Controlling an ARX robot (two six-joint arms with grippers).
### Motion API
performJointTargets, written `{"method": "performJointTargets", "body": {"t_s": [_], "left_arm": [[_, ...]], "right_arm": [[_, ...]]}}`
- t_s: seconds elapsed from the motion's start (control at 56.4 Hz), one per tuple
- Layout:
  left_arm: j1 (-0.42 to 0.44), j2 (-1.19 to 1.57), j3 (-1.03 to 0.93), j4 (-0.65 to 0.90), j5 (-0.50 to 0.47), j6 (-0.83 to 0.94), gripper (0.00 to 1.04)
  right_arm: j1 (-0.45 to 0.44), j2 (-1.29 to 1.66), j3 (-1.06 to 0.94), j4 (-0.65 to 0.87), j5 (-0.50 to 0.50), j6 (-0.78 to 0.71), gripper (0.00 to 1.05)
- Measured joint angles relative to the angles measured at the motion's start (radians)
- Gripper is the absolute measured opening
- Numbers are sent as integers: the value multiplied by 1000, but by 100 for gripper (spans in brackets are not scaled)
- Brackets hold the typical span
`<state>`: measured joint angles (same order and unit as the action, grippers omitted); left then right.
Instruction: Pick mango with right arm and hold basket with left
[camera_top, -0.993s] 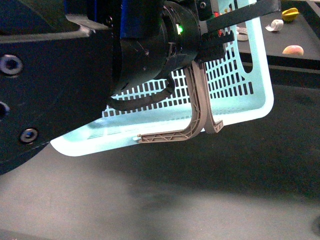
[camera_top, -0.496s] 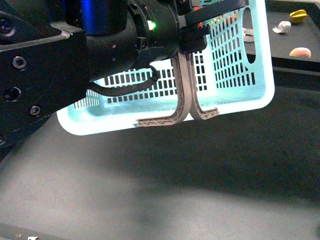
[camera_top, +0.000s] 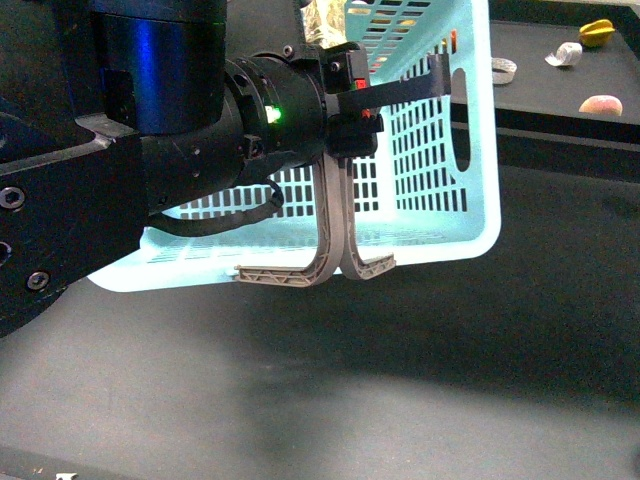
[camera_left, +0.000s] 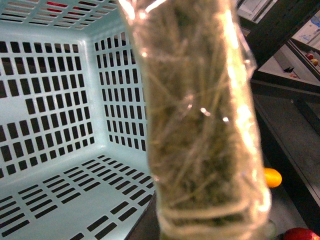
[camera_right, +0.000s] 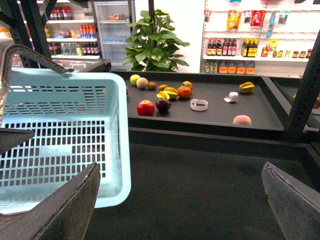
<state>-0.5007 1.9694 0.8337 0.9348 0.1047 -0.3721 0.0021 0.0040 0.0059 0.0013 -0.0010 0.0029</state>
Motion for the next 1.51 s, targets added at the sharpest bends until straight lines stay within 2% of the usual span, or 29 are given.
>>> {"method": "performJointTargets", "body": {"t_s": [0.514,1.348,1.365,1.418,1.436,1.507], "left_arm": [[-28,-3,-18,20,88,-48,5],[-17,-30,-47,48,90,-57,5],[-17,-30,-47,48,90,-57,5],[-17,-30,-47,48,90,-56,5],[-17,-30,-47,48,90,-57,5],[-17,-30,-47,48,89,-58,5]], "right_arm": [[0,0,0,0,0,0,96],[0,0,0,0,1,0,96],[2,1,0,2,14,-2,96],[40,45,0,47,208,-2,96],[35,68,0,60,244,1,96],[-37,173,0,127,238,2,96]]}}
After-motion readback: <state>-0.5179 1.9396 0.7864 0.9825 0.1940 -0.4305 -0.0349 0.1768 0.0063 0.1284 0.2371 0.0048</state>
